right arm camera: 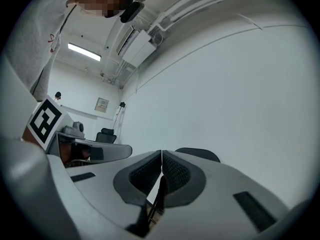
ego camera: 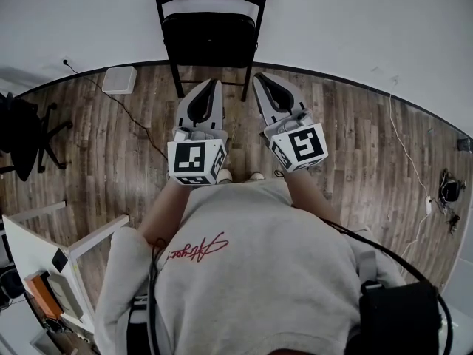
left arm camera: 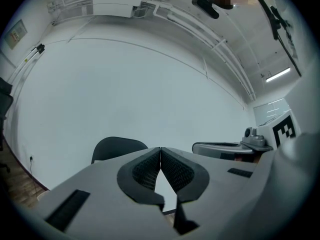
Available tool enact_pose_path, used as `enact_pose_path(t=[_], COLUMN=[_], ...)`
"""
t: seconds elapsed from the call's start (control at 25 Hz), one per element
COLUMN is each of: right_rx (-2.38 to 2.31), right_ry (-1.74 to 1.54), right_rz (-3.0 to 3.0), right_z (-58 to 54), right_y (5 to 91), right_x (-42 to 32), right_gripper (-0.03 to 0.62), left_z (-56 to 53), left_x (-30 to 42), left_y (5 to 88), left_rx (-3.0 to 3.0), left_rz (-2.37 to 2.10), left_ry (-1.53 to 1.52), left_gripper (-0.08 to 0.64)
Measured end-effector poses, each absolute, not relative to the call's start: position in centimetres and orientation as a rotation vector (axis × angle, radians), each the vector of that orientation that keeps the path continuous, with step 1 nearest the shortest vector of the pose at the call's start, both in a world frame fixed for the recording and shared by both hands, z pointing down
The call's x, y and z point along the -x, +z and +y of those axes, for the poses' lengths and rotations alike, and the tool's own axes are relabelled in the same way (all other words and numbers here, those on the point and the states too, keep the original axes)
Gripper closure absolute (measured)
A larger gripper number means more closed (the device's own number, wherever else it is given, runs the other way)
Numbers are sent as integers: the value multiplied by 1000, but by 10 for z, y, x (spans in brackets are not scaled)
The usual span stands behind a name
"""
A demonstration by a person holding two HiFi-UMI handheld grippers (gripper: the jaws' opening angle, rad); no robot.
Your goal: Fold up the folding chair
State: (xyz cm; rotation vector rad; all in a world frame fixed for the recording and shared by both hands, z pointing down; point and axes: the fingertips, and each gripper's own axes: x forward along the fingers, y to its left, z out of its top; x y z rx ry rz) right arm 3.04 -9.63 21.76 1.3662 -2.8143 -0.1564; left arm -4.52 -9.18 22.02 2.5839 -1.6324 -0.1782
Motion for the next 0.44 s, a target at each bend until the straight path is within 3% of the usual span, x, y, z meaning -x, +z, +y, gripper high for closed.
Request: enact_pose_path(t=[0.44], right_rx=[-1362], right_ry=[-153], right_rz=[-2826], right_z=[-86], right_y=[217], right_x=[-36], right_gripper=[574], left_z=[-82], left_x=[43], left_y=[218], left_rx=[-2564], left_rz=[-1632], left_ry=[-181], left_gripper=[543])
